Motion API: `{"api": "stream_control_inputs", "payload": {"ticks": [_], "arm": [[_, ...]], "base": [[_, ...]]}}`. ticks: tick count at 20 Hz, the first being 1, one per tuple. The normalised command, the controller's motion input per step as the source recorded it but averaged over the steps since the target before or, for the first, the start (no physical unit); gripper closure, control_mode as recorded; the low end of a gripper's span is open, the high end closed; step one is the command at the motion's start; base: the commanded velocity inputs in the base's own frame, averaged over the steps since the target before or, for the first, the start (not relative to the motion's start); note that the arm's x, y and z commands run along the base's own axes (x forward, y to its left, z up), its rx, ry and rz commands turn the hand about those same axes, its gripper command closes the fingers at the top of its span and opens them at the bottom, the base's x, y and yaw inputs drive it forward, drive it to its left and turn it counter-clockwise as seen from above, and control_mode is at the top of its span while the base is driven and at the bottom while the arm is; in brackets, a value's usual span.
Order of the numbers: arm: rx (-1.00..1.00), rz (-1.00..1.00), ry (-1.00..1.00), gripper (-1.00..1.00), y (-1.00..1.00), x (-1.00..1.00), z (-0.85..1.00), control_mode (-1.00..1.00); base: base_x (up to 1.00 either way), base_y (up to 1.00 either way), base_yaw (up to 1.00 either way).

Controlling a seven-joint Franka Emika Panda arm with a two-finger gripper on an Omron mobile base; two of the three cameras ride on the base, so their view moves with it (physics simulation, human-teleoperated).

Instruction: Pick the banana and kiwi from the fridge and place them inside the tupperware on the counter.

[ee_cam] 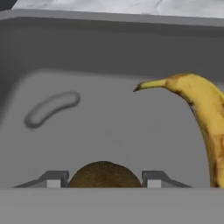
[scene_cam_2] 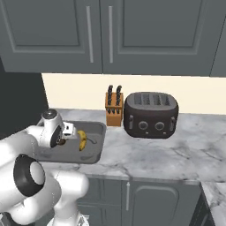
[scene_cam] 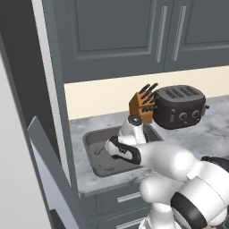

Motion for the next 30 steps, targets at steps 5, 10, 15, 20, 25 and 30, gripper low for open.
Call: {"api": "stream_control_inputs", "payload": {"ticks": [5,10,15,20,25,30], "arm": [[0.0,0.0,0.03,-1.0,0.07,0.26,-0.05,-1.0],[0.0,-0.01,0.0,-1.0,-0.03,-0.15,0.59,-1.0],[0.0,0.0,-0.01,-1.0,0.0,-0.05,0.28,-1.0],[0.0,-0.02,-0.09,-1.0,-0.3,-0.88,0.34,-1.0],[0.0,-0.07,-0.15,-1.0,-0.55,-1.0,0.25,-1.0],[0.04,-0.07,-0.18,-1.0,-0.62,-1.0,0.54,-1.0]], "base": [[0.0,0.0,0.0],[0.0,0.0,0.0],[0.0,0.0,0.0],[0.0,0.0,0.0],[0.0,0.0,0.0],[0.0,0.0,0.0]]}}
